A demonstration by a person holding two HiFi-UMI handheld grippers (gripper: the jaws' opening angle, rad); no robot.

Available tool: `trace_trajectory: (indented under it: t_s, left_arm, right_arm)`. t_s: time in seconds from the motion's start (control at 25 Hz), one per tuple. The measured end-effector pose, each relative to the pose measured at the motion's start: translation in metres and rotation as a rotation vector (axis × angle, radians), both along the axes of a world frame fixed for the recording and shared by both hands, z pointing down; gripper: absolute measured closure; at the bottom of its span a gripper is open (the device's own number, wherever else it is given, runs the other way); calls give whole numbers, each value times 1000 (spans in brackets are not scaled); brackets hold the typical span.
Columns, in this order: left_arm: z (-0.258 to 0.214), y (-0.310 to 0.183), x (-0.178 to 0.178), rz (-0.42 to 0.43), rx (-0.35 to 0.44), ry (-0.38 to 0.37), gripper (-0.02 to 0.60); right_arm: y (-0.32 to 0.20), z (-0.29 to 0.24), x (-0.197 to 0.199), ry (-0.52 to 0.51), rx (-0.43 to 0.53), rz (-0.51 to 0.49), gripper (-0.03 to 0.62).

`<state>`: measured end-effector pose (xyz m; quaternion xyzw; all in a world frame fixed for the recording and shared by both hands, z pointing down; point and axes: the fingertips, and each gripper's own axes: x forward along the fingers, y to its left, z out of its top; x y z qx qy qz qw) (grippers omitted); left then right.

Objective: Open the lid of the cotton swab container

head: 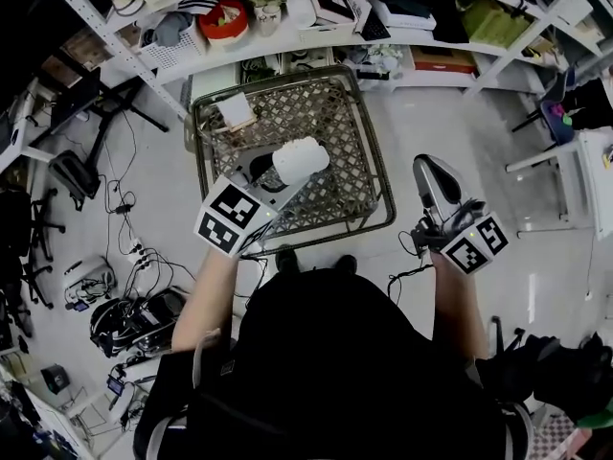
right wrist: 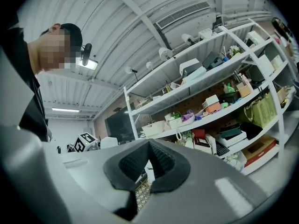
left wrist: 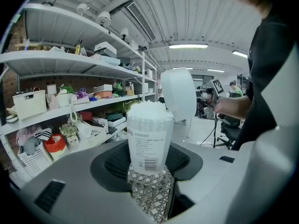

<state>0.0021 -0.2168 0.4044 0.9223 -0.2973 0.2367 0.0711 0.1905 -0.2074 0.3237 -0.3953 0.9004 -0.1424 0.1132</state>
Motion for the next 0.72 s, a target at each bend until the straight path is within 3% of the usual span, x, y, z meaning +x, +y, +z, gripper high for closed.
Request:
trace_trajectory:
  t_s: [0.72]
  left_arm:
    - [5, 0, -1, -8, -6, -1, 379]
  right_arm:
    - [-2, 5, -2, 40, 2, -17, 586]
